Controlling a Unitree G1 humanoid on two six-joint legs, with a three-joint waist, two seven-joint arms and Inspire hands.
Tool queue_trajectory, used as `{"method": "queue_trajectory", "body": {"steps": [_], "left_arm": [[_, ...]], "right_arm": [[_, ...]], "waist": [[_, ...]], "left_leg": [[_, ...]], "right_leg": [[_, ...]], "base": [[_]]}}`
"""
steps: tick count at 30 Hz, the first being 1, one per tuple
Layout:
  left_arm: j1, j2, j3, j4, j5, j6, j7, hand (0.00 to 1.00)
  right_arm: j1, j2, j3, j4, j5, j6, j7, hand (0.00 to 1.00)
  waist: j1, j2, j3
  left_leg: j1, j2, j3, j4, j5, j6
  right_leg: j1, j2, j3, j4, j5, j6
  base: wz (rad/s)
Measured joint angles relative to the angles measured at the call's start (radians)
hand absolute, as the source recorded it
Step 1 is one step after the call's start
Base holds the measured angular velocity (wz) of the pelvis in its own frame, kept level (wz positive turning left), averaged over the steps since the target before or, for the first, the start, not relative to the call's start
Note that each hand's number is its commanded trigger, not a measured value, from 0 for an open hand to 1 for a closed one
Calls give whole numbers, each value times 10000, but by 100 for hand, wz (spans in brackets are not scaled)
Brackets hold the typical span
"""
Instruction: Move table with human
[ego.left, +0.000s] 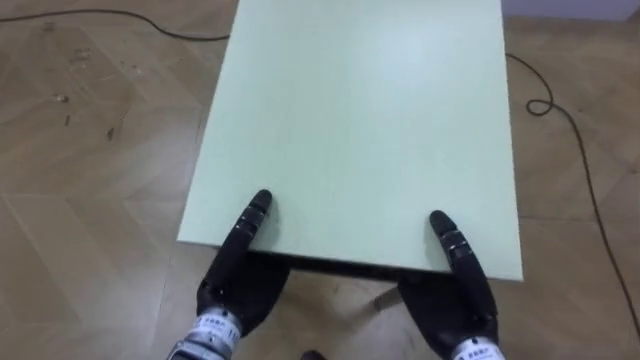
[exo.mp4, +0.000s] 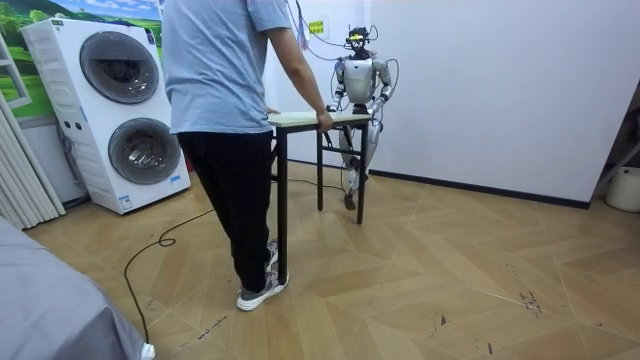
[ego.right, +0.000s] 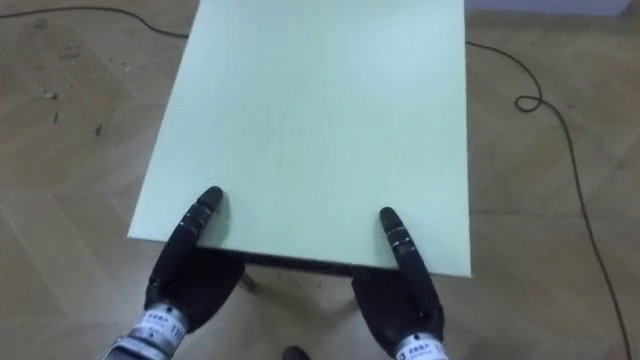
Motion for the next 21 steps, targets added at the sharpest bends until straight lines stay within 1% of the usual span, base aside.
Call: {"method": "queue_trajectory", "body": {"steps": [1,2,3,4,5,6,7,8,9,10,11,12,13,14,15,16,17,18,19,20,21], "left_arm": [[-8,-7,31,-2,-4,1,0,100],[-46,-8,100,-1,-3,17,10,100],[-127,12,120,6,0,38,81,100],[-187,22,118,30,0,64,184,100],[-200,20,116,33,-1,88,245,100],[-211,8,116,32,7,135,338,100],[-207,10,123,35,7,152,371,100],[-195,0,138,39,18,193,415,100],[-149,-30,141,54,39,231,424,100],[-115,-85,137,164,36,229,423,100],[-116,-114,137,230,14,230,421,100],[-103,-175,146,263,19,230,421,100],[-96,-239,180,261,35,225,422,100],[-95,-287,219,262,36,235,422,100],[-97,-365,272,265,53,237,421,100],[-99,-397,283,265,58,236,422,100],[-93,-492,285,283,97,252,430,100],[-39,-685,284,283,273,336,460,100],[33,-868,285,282,374,323,530,100],[36,-908,285,283,371,324,553,100],[17,-962,304,293,361,316,584,100]], "right_arm": [[-76,3,-2,31,1,25,-18,100],[-211,14,-31,92,112,134,-74,100],[-319,32,-48,181,158,179,-91,100],[-412,37,-50,292,194,178,-136,100],[-426,36,-50,302,206,178,-183,100],[-426,34,-60,328,187,165,-228,100],[-427,37,-56,359,144,166,-242,100],[-412,64,-63,402,117,158,-244,100],[-367,61,-68,420,84,154,-244,100],[-387,44,-56,521,66,150,-243,100],[-439,6,-38,593,80,145,-243,100],[-512,-35,-19,653,68,122,-243,100],[-575,-24,-19,652,46,100,-250,100],[-607,-24,-19,651,42,99,-250,100],[-665,0,-17,653,-56,81,-256,100],[-688,3,-17,653,-140,71,-269,100],[-688,79,-26,653,-245,-6,-286,100],[-668,101,-135,655,-271,-32,-368,100],[-696,91,-180,652,-351,-32,-448,100],[-723,92,-196,650,-423,-49,-448,100],[-797,30,-193,665,-573,-119,-473,100]], "waist": [[11,25,1],[-3,45,2],[6,68,17],[3,121,54],[37,165,81],[103,234,114],[137,247,120],[170,278,143],[193,363,188],[181,438,230],[197,485,241],[229,530,237],[244,585,208],[247,623,196],[208,689,207],[156,726,213],[-14,861,222],[-31,1003,228],[-4,1125,193],[-9,1202,183],[-63,1285,213]], "left_leg": [[-139,96,-14,137,33,-39],[-389,282,-68,339,107,-240],[-588,437,-157,452,359,-616],[-649,517,-406,357,763,-1085],[-656,530,-599,251,1049,-1308],[-656,532,-1067,-152,1754,-1765],[-661,521,-1318,-378,2200,-2051],[-688,431,-2171,-810,3090,-2679],[-801,469,-3217,-527,3359,-2927],[-1018,709,-3962,580,2916,-2638],[-1108,879,-4134,1371,2447,-2554],[-1153,1241,-4487,2791,1357,-2614],[-1067,1674,-4808,4054,414,-2670],[-965,1913,-4969,4604,-17,-2707],[-506,2453,-5318,5375,-743,-2813],[-190,2699,-5557,5608,-1032,-2875],[488,3093,-6020,5763,-1428,-3169],[1296,3452,-6175,5795,-1592,-3361],[2003,3564,-6290,5760,-1538,-3445],[2321,3546,-6413,5681,-1482,-3521],[2665,3133,-6693,4776,-1589,-3866]], "right_leg": [[144,54,-19,-480,-115,-45],[250,195,-10,-1196,-270,-112],[228,366,-14,-1590,-308,-259],[198,548,-53,-1799,-198,-452],[190,621,-91,-1875,-116,-523],[53,763,-165,-1935,111,-580],[-9,833,-186,-2023,264,-615],[-172,917,-243,-2118,575,-735],[-260,977,-411,-2204,865,-838],[-346,974,-630,-2196,1076,-878],[-407,999,-643,-2197,1191,-910],[-578,1006,-684,-2188,1421,-954],[-775,1015,-859,-2191,1628,-968],[-841,1023,-960,-2184,1718,-982],[-973,1049,-1192,-2060,1847,-984],[-1049,1061,-1264,-1954,1870,-984],[-1191,1043,-1503,-1670,1876,-989],[-1400,974,-1623,-1244,1875,-989],[-1725,820,-1651,-781,1873,-989],[-1917,723,-1667,-471,1872,-988],[-2351,501,-1630,233,1871,-980]], "base": [[-36],[-6],[0],[0],[-6],[-9],[-18],[-20],[-23],[-19],[-25],[-32],[-34],[-31],[-21],[-7],[0],[-17],[-30],[-25],[0]]}}
